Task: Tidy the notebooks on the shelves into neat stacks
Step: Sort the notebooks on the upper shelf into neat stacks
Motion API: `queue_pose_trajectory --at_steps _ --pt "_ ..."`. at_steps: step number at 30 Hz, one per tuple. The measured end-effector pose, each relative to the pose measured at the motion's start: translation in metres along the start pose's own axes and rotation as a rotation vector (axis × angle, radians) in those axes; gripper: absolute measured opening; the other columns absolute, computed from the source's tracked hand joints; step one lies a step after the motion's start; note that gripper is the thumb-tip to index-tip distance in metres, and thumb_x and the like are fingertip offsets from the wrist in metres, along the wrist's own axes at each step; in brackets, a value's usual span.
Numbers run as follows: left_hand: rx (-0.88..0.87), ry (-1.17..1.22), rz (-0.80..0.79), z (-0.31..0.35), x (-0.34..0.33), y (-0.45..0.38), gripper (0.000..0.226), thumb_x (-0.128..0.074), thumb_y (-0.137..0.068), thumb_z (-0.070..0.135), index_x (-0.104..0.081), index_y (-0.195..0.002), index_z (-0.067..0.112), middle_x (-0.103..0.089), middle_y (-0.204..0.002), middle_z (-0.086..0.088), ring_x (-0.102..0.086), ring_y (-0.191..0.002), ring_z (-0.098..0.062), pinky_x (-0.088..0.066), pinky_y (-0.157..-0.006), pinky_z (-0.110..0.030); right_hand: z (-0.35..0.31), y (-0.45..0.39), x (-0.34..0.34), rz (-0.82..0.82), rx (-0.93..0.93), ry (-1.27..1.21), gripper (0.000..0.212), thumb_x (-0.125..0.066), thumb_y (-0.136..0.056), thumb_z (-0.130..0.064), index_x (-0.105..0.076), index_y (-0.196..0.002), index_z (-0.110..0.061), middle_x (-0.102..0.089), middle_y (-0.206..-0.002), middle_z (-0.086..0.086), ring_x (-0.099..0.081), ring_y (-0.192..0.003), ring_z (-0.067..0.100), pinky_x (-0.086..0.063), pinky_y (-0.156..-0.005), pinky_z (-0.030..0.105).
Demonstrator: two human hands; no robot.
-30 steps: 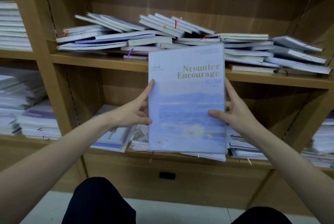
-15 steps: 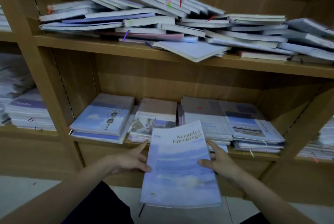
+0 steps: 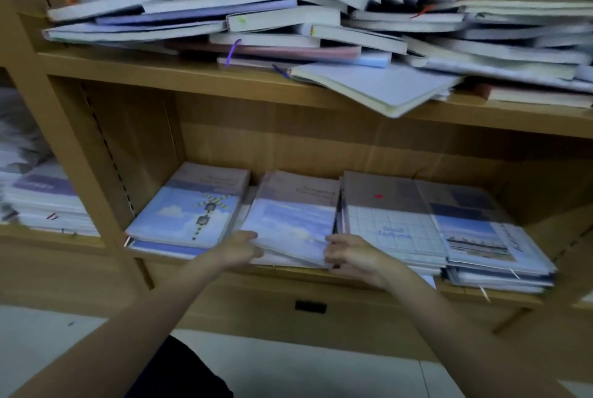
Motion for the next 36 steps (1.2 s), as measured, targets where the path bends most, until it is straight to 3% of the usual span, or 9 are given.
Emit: queue_pose_trajectory --at_steps 6,8,13,18,22,24,26,31,36 --pt "-0.075 -0.45 0.028 -0.004 0.007 0.001 0.054 -0.049 -0.095 0.017 -0.028 -0.145 0.012 -0.032 -0.149 -0.01 -0.034 -0.135 -0.024 -0.031 -0.102 -0.027 -0.003 -0.005 0.003 0.002 0.048 0.096 0.051 -0.054 -0.094 -0.01 -0.036 -0.142 -0.009 -0.048 -0.134 0.011 -0.054 -0.111 0.023 -0.046 -0.086 0.03" --pt "-0.227 -0.533 0.209 0.029 0.028 0.013 0.051 -0.046 -0.095 0.013 -0.031 -0.144 0.01 -0.036 -0.146 -0.011 -0.039 -0.13 -0.027 -0.034 -0.102 -0.031 -0.023 0.002 0.018 0.086 0.132 0.105 0.051 -0.055 -0.094 -0.01 -0.035 -0.141 -0.011 -0.046 -0.136 0.009 -0.053 -0.112 0.022 -0.048 -0.086 0.033" --pt "-0.992 -0.531 0.814 0.16 0.073 0.113 0.042 -0.04 -0.085 0.005 -0.05 -0.125 0.004 -0.046 -0.124 -0.008 -0.046 -0.109 -0.026 -0.039 -0.09 -0.034 -0.132 0.094 0.092 0.561 0.658 0.139 0.05 -0.057 -0.092 -0.015 -0.038 -0.138 -0.015 -0.056 -0.118 -0.001 -0.055 -0.104 0.013 -0.051 -0.081 0.025" --pt "-1.283 -0.356 1.142 0.228 0.1 0.187 0.041 -0.043 -0.08 -0.003 -0.049 -0.119 0.009 -0.045 -0.119 -0.006 -0.046 -0.108 -0.025 -0.036 -0.092 -0.033 -0.167 0.19 0.115 0.677 1.06 0.132 0.034 -0.057 -0.09 -0.015 -0.045 -0.121 -0.019 -0.063 -0.108 -0.003 -0.061 -0.101 0.012 -0.056 -0.078 0.027" --pt "-1.121 -0.45 1.117 0.25 0.111 0.167 0.045 -0.045 -0.08 0.009 -0.044 -0.125 0.012 -0.049 -0.123 -0.014 -0.04 -0.115 -0.027 -0.029 -0.098 -0.035 -0.197 0.221 0.107 0.899 1.173 0.622 0.063 -0.069 -0.081 -0.021 -0.039 -0.135 -0.013 -0.048 -0.128 0.001 -0.048 -0.114 0.006 -0.036 -0.098 0.011" --pt "-0.986 -0.538 1.054 0.252 0.113 0.146 0.051 -0.043 -0.079 0.02 -0.044 -0.129 0.012 -0.047 -0.13 -0.013 -0.035 -0.12 -0.027 -0.029 -0.1 -0.043 -0.222 0.21 0.084 0.879 1.203 0.952 0.071 -0.074 -0.077 -0.021 -0.039 -0.138 -0.008 -0.045 -0.136 0.011 -0.04 -0.127 0.021 -0.025 -0.107 0.021" --pt "-0.916 -0.571 1.011 0.252 0.114 0.137 0.054 -0.039 -0.079 0.027 -0.047 -0.131 0.01 -0.047 -0.132 -0.012 -0.034 -0.122 -0.025 -0.028 -0.103 -0.047 -0.24 0.195 0.065 0.836 1.239 1.101 0.064 -0.075 -0.075 -0.013 -0.049 -0.132 -0.005 -0.051 -0.134 0.015 -0.044 -0.126 0.03 -0.032 -0.107 0.037" --pt "-0.91 -0.684 1.002 0.26 0.12 0.144 0.056 -0.034 -0.081 0.037 -0.052 -0.128 0.011 -0.052 -0.127 -0.01 -0.04 -0.119 -0.023 -0.027 -0.105 -0.048 -0.267 0.208 0.051 0.985 1.429 1.184 0.038 -0.068 -0.059 0.001 -0.072 -0.096 -0.006 -0.073 -0.092 0.012 -0.07 -0.082 0.03 -0.055 -0.068 0.042" --pt "-0.875 -0.674 0.91 0.267 0.132 0.148 0.045 -0.046 -0.092 0.033 -0.044 -0.136 0.024 -0.042 -0.139 0.002 -0.036 -0.131 -0.018 -0.009 -0.114 -0.042 -0.282 0.218 0.057 0.962 1.443 1.225 0.031 -0.069 -0.062 -0.002 -0.073 -0.092 -0.009 -0.074 -0.082 0.009 -0.071 -0.071 0.028 -0.055 -0.045 0.041"
Point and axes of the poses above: each hand's wrist, its own y-axis away from the middle knuckle, its own x-axis out of the back of the hand, z = x × y, the point moved 10 cm from there along -y, towards the middle knuckle
